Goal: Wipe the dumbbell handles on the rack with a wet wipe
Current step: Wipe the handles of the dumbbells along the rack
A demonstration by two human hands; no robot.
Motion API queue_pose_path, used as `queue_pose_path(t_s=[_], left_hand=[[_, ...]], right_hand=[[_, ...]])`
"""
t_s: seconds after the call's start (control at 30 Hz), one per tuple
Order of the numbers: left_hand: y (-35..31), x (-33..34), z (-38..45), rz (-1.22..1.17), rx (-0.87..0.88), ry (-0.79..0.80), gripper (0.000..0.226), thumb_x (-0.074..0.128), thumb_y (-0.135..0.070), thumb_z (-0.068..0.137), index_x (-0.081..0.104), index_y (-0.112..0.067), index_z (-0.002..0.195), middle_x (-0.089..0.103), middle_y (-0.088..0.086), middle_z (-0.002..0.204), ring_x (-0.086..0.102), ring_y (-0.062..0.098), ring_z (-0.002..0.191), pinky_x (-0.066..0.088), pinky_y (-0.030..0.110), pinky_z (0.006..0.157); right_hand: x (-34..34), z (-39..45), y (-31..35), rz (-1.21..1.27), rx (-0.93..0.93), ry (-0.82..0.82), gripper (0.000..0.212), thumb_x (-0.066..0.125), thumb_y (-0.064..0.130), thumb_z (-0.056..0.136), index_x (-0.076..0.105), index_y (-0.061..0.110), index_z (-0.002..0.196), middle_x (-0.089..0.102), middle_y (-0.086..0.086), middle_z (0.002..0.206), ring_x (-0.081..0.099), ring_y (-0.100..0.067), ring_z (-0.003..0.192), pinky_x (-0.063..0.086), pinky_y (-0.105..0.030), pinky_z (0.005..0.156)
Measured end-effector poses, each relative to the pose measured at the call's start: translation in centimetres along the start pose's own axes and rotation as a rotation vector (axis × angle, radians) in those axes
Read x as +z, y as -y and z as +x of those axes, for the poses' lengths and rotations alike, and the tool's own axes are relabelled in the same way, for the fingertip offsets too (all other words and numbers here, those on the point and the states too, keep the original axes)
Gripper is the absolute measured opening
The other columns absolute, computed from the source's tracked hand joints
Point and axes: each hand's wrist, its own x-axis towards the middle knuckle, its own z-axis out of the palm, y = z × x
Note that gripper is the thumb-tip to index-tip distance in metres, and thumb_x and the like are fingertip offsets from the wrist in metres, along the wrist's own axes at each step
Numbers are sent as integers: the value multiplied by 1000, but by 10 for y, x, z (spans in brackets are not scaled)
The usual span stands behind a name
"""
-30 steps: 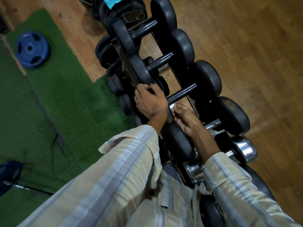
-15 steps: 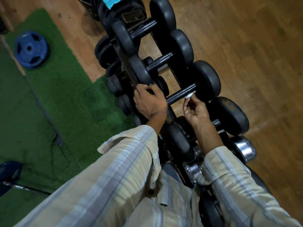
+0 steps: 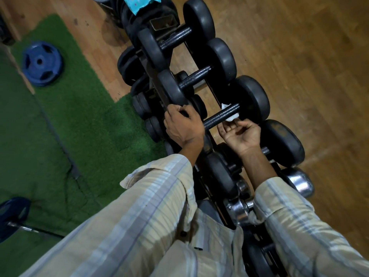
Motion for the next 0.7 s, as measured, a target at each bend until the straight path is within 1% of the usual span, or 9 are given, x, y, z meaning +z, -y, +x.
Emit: queue_pose_path(t_s=[0.1, 0.17, 0.23, 0.33, 0.4, 0.47, 0.53, 0.63, 0.7], left_hand=[[1, 2, 1, 2, 4, -8, 16, 55, -29, 88, 58, -13, 89, 62, 7, 89, 58, 33, 90, 41, 39, 73], [2, 2, 2, 6, 3, -10, 15, 56, -28, 87, 58, -13, 89, 62, 7, 89, 58, 33, 89, 38, 37, 72], [2, 2, 2, 9, 5, -7, 15, 56, -28, 87, 57, -13, 89, 62, 7, 89, 58, 33, 89, 38, 37, 72], [2, 3, 1, 7, 4, -1, 18, 54, -30, 88, 57, -13, 89, 62, 7, 89, 58, 33, 90, 40, 39, 73], [1, 3, 1, 1, -3, -1, 20, 52, -32, 87, 57, -13, 89, 61, 6, 90, 58, 32, 90, 43, 41, 73], [2, 3, 2, 3, -4, -8, 21, 51, -33, 87, 57, -13, 89, 62, 6, 90, 58, 32, 89, 44, 42, 73], [2, 3, 1, 5, -6, -7, 20, 51, -33, 87, 57, -13, 89, 62, 7, 90, 58, 32, 89, 43, 41, 72], [0, 3, 0, 0, 8, -11, 17, 53, -30, 87, 57, -13, 88, 62, 8, 89, 58, 33, 88, 42, 40, 72], [0, 2, 1, 5, 3, -17, 17, 53, -31, 87, 57, -14, 88, 63, 8, 89, 58, 33, 89, 42, 41, 73]], right_hand=[[1, -7, -19, -236, 82, 80, 47, 56, -8, 57, 71, 6, 99, 67, -10, 102, 59, -31, 109, 47, -47, 109], [3, -11, -30, -400, 144, 77, 67, 38, -13, 67, 64, 0, 127, 63, -17, 118, 59, -29, 105, 40, -43, 115], [5, -13, -31, -435, 135, 68, 74, 34, -17, 67, 57, -3, 137, 58, -20, 128, 57, -29, 114, 35, -40, 118], [10, -6, -13, -283, -13, -50, 51, 39, -17, 57, 73, -2, 90, 67, -13, 97, 59, -26, 98, 43, -35, 106], [10, 0, 0, -63, -98, -107, 31, 49, -19, 43, 57, 6, 58, 53, -6, 67, 51, -21, 74, 49, -35, 97], [10, 1, 2, 25, -127, -126, 36, 55, -18, 35, 48, 11, 56, 45, -3, 64, 50, -20, 65, 48, -41, 103], [7, -3, -5, -9, -94, -36, 24, 47, -11, 48, 54, 10, 57, 55, -2, 64, 60, -22, 72, 37, -45, 116], [6, -5, -20, -207, 7, 92, 45, 47, -1, 54, 76, 12, 86, 73, -7, 98, 63, -26, 106, 38, -47, 115], [7, -4, -28, -295, 56, 101, 57, 48, 0, 54, 76, 11, 102, 73, -11, 112, 64, -27, 113, 40, -47, 112]])
